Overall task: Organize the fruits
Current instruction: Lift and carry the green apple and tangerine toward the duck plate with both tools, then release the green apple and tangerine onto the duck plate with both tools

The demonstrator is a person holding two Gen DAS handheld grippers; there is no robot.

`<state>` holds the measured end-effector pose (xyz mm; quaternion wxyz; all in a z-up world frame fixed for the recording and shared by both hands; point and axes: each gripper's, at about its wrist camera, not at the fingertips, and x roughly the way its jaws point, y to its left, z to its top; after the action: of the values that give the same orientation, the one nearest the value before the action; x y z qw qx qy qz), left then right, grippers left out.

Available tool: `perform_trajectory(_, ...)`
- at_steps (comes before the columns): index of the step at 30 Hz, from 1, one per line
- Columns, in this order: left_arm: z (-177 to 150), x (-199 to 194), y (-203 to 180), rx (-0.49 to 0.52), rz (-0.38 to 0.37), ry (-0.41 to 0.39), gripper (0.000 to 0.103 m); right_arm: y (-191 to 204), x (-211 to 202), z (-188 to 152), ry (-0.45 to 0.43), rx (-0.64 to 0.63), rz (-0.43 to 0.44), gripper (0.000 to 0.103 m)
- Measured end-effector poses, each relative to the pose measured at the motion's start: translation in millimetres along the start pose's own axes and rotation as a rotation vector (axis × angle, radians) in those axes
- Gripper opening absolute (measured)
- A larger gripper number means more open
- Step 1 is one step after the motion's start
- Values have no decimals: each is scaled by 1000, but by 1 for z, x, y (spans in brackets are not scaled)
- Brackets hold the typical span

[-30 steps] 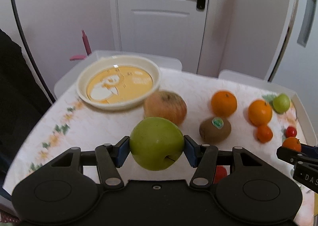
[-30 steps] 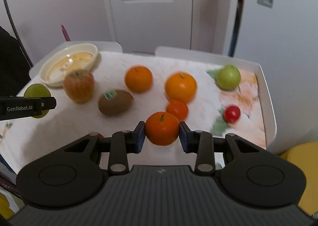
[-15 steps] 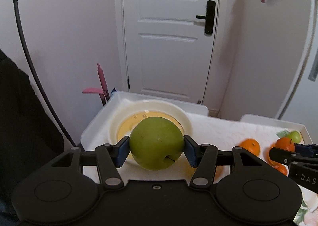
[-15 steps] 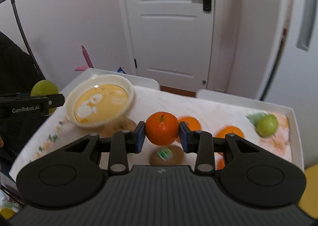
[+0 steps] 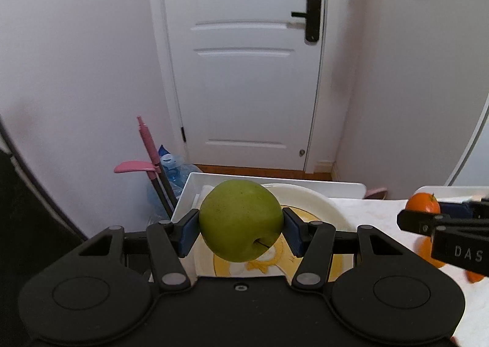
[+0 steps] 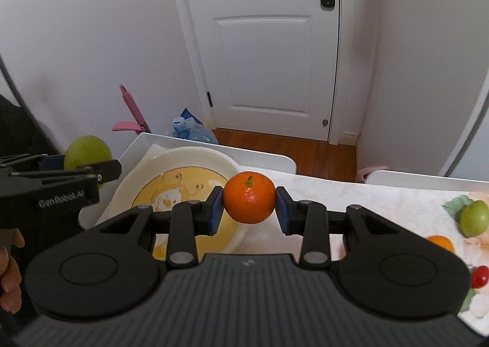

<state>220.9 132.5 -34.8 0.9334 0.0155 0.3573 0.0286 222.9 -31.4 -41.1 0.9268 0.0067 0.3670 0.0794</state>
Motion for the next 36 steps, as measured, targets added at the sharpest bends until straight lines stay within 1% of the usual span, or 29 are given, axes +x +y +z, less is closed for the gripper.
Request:
perform_trajectory(5, 0, 41, 8, 54, -38, 35, 61, 8, 31, 7, 19, 16, -25, 51)
perform_trajectory(14, -12, 91, -7, 206, -59, 58, 61, 6, 68, 9, 62, 57, -67, 51)
perform_trajectory(19, -14, 110, -11, 251, -65, 64, 61, 7, 79, 8, 82, 68, -73, 51)
perform_trajectory(23, -15, 116, -12, 256, -75, 68, 62, 8, 82, 13, 86, 72, -71, 51)
perform_trajectory(24, -15, 117, -11, 251, -83, 73, 63, 7, 82, 14, 86, 72, -70, 51)
perform_trajectory(26, -14, 113, -10, 256, -98, 54, 82, 6, 82, 16, 88, 77, -66, 51)
perform_trajectory(27, -14, 109, -10, 264, -95, 37, 98, 5, 81, 18, 88, 81, -62, 51)
perform_trajectory(28, -13, 105, -10, 270, -94, 19, 103, 5, 81, 19, 88, 81, -56, 51)
perform_trajectory(29, -13, 101, -9, 275, -100, 10, 103, 4, 81, 20, 88, 77, -52, 51)
perform_trajectory(32, -12, 95, -7, 276, -97, 24, 103, 7, 83, 23, 88, 58, -38, 51)
perform_trajectory(36, -12, 89, 3, 233, -113, 58, 103, 13, 88, 23, 95, 25, -5, 51)
